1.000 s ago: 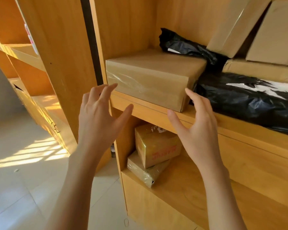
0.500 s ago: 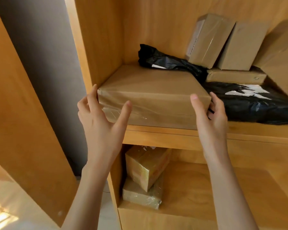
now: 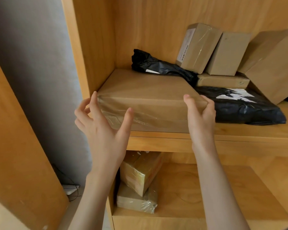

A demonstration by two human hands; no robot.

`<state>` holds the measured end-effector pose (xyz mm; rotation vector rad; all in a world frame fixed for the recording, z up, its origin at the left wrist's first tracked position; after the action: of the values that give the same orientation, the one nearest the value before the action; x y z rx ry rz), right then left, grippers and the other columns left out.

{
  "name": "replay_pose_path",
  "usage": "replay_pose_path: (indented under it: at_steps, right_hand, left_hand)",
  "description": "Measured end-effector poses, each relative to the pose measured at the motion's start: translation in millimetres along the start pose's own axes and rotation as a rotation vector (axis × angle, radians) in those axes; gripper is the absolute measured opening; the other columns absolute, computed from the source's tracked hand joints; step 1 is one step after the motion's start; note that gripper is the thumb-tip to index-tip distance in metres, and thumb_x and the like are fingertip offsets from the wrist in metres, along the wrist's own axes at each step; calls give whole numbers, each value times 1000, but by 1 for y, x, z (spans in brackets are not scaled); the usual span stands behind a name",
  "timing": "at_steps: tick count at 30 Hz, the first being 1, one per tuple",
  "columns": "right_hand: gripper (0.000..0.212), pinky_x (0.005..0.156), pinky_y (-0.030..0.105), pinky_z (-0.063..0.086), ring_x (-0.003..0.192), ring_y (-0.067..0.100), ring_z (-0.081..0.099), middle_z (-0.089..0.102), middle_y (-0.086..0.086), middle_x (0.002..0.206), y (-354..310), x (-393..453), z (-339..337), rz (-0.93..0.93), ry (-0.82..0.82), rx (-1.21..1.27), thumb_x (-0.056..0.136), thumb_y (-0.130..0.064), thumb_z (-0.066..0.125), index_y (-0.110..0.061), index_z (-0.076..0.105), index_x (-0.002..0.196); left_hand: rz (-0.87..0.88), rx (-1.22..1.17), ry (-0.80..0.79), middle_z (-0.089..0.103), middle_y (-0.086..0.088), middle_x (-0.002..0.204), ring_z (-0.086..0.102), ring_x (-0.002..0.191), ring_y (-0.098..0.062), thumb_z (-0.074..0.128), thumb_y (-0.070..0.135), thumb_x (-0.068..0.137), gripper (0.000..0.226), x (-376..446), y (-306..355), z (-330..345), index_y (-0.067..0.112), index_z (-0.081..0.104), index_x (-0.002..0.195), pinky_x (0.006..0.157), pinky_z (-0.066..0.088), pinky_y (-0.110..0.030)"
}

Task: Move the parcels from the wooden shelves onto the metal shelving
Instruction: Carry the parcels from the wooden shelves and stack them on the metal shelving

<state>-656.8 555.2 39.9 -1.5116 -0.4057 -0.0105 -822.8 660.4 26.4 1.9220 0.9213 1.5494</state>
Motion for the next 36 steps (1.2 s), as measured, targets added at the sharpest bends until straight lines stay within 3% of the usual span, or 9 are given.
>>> replay_pose_path:
  at_steps: [8, 11, 13, 16, 20, 23, 30, 36]
  right_hand:
    - [54, 72, 21, 39, 93, 6, 46, 41, -4, 123, -4, -3, -11, 18, -30, 4, 88, -44, 59, -26, 41, 135]
    - [53, 85, 29, 41, 105, 13, 47, 44, -3, 126, -5, -7, -22, 33, -39, 17, 87, -45, 60, -28, 42, 134]
    - [53, 88, 32, 44, 108, 14, 49, 46, -2, 127, -5, -10, -28, 36, -45, 31, 87, -45, 60, -29, 42, 134]
    - [52, 81, 27, 46, 102, 8, 51, 48, -3, 125, -6, -17, -35, 36, -55, 74, 87, -44, 61, -29, 42, 134]
    - [51, 73, 20, 44, 96, 1, 51, 48, -5, 123, -9, -26, -41, 27, -77, 122, 88, -41, 61, -30, 39, 133]
    - [52, 76, 20, 45, 98, 1, 50, 47, -6, 125, -11, -31, -47, 17, -78, 157, 89, -39, 61, -31, 38, 135]
    - [50, 77, 17, 46, 103, 1, 52, 50, -7, 127, -8, -52, -65, 6, -113, 195, 88, -40, 61, -34, 40, 133]
    - [50, 78, 16, 45, 100, -1, 53, 51, -7, 126, -13, -79, -79, 1, -120, 209, 88, -38, 62, -31, 41, 134]
  left_hand:
    - [-227, -112, -30, 28, 12, 123, 31, 121, -11, 53, 67, 71, 85, -2, 3, 2, 24, 32, 140, 98, 34, -29]
    - [-269, -223, -38, 48, 14, 114, 46, 117, -18, 55, 68, 71, 52, -3, 3, -3, 44, 40, 114, 95, 44, -34]
    - [-302, -288, -26, 51, 18, 104, 53, 106, -14, 61, 61, 78, 37, -1, 7, -4, 46, 37, 102, 86, 45, -26]
    - [-344, -348, -31, 47, 16, 100, 52, 92, -5, 61, 49, 85, 44, 0, 14, -3, 33, 31, 112, 75, 43, -17]
    - [-368, -374, -23, 51, 7, 111, 54, 101, -12, 61, 44, 87, 44, -8, 19, -4, 32, 35, 121, 85, 50, -26]
    - [-375, -384, 2, 53, 2, 122, 54, 104, -11, 61, 42, 87, 51, -15, 25, -11, 27, 43, 133, 85, 50, -26]
    - [-393, -375, 59, 53, 18, 102, 53, 90, 1, 59, 37, 89, 47, -41, 36, -30, 28, 46, 133, 63, 45, -7]
    - [-422, -385, 59, 48, 21, 98, 51, 89, -1, 60, 37, 89, 46, -63, 45, -51, 29, 44, 131, 68, 43, -13]
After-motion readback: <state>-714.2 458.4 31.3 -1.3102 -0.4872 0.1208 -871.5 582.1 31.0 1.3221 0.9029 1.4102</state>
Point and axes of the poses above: each hand's wrist, its own x-axis towards the middle knuckle, its own z-axis out of the palm, y = z × x, the point moved 2 cm from there along x, towards the middle knuckle
